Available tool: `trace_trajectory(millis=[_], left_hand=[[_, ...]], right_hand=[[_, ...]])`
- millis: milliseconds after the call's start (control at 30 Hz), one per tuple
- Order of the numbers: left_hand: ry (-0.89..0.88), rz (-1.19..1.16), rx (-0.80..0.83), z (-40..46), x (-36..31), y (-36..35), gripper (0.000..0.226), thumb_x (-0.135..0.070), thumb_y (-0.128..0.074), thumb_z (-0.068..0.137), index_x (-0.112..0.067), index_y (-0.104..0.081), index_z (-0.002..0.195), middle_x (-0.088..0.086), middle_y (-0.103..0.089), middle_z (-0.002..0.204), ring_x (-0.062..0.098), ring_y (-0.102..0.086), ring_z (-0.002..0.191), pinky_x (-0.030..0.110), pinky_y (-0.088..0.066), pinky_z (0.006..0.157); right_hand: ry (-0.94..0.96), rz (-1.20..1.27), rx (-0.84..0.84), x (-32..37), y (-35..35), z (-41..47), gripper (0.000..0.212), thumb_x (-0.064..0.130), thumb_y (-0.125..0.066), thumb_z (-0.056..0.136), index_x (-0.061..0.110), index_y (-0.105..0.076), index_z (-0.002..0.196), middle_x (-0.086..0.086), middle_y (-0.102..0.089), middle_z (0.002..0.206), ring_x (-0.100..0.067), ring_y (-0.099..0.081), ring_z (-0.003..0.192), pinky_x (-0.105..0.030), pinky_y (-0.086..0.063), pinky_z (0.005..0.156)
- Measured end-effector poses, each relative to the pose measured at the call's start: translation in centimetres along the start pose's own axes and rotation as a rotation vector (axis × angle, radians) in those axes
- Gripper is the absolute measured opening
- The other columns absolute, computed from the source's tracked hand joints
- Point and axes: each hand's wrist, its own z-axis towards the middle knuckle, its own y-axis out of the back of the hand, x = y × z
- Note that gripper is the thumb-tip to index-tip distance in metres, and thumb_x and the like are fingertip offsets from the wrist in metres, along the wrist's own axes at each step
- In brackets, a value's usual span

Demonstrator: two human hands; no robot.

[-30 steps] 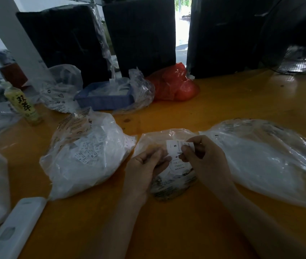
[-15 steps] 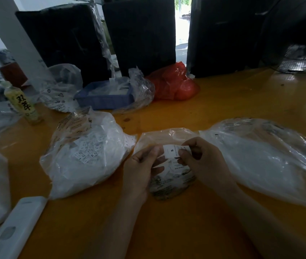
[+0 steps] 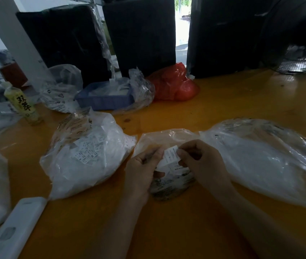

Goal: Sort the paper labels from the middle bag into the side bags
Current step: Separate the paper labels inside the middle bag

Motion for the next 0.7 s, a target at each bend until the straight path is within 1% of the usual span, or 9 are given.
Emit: trace_trajectory(millis=[67, 133, 200, 300, 400, 500, 567, 633, 700], left_hand=[[-0.014, 0.028, 0.014, -0.07, 0.06, -0.08, 0.048, -0.061, -0.085, 0.057, -0.034, -0.085, 0.097, -0.008, -0.081, 0.102, 0.017, -0.079, 0.076, 0.028, -0.06, 0.058], [-0.026, 0.065, 0.028, -0.11, 0.1, -0.13, 0.048, -0.065, -0.082, 0.059, -0.038, -0.084, 0.099, -0.017, -0.079, 0.104, 0.014, -0.079, 0.076, 0.031, -0.062, 0.063], [-0.031, 0.063, 0.036, -0.17, 0.11, -0.16, 0.045, -0.065, -0.082, 0.062, -0.038, -0.084, 0.098, -0.019, -0.079, 0.104, 0.009, -0.078, 0.083, 0.03, -0.063, 0.065], [-0.026, 0.0, 0.033, -0.18, -0.07, -0.23, 0.047, -0.061, -0.085, 0.059, -0.034, -0.085, 0.098, -0.012, -0.079, 0.109, 0.007, -0.076, 0.097, 0.027, -0.062, 0.069], [-0.074, 0.019, 0.081, -0.05, 0.04, -0.13, 0.047, -0.057, -0.09, 0.067, -0.031, -0.083, 0.106, -0.002, -0.08, 0.112, 0.015, -0.077, 0.103, 0.029, -0.063, 0.078], [-0.084, 0.046, 0.141, 0.09, 0.2, 0.1, 0.039, -0.047, -0.083, 0.075, -0.03, -0.081, 0.11, 0.004, -0.079, 0.113, 0.024, -0.076, 0.107, 0.045, -0.061, 0.091], [-0.074, 0.036, 0.154, 0.19, 0.32, 0.22, 0.036, -0.042, -0.083, 0.076, -0.031, -0.08, 0.111, 0.004, -0.079, 0.114, 0.026, -0.075, 0.109, 0.051, -0.059, 0.096], [-0.088, 0.056, 0.135, 0.05, 0.12, 0.26, 0.029, -0.033, -0.084, 0.081, -0.034, -0.08, 0.11, 0.001, -0.079, 0.116, 0.024, -0.075, 0.109, 0.048, -0.06, 0.094], [-0.169, 0.136, 0.083, -0.39, -0.52, 0.33, 0.026, -0.025, -0.082, 0.089, -0.043, -0.079, 0.108, -0.007, -0.079, 0.112, 0.016, -0.077, 0.103, 0.036, -0.064, 0.081]], right_hand=[[0.043, -0.031, 0.041, 0.06, -0.34, -0.44, 0.005, 0.03, -0.071, 0.093, 0.03, -0.07, 0.098, 0.017, -0.072, 0.083, 0.0, -0.07, 0.076, -0.017, -0.057, 0.071], [0.086, -0.032, 0.09, 0.35, -0.56, -0.77, 0.006, 0.034, -0.069, 0.094, 0.038, -0.069, 0.098, 0.021, -0.072, 0.086, 0.001, -0.07, 0.079, -0.016, -0.057, 0.073], [0.102, -0.028, 0.115, 0.58, -0.63, -0.85, 0.008, 0.037, -0.068, 0.092, 0.043, -0.067, 0.099, 0.021, -0.071, 0.088, 0.001, -0.069, 0.081, -0.016, -0.056, 0.073], [0.064, -0.028, 0.065, 0.39, -0.52, -0.61, 0.017, 0.034, -0.072, 0.091, 0.031, -0.066, 0.107, 0.014, -0.071, 0.089, 0.0, -0.069, 0.083, -0.018, -0.057, 0.074], [0.052, -0.027, -0.005, 0.25, -0.3, -0.37, 0.019, 0.029, -0.073, 0.091, 0.026, -0.066, 0.108, 0.013, -0.07, 0.093, 0.0, -0.068, 0.087, -0.019, -0.057, 0.076], [0.054, -0.031, -0.057, 0.06, 0.0, -0.19, 0.015, 0.028, -0.073, 0.091, 0.026, -0.069, 0.106, 0.015, -0.071, 0.095, 0.002, -0.067, 0.088, -0.018, -0.057, 0.077], [0.062, -0.039, -0.051, -0.07, 0.08, -0.13, 0.014, 0.027, -0.073, 0.092, 0.027, -0.071, 0.105, 0.017, -0.072, 0.095, 0.003, -0.068, 0.088, -0.016, -0.057, 0.078], [0.081, -0.037, -0.033, -0.01, 0.06, -0.12, 0.012, 0.028, -0.073, 0.091, 0.03, -0.071, 0.103, 0.019, -0.072, 0.092, 0.004, -0.068, 0.087, -0.013, -0.055, 0.077], [0.097, -0.034, -0.042, 0.15, 0.37, 0.11, 0.01, 0.03, -0.071, 0.092, 0.036, -0.069, 0.1, 0.021, -0.072, 0.088, 0.004, -0.068, 0.084, -0.011, -0.053, 0.074]])
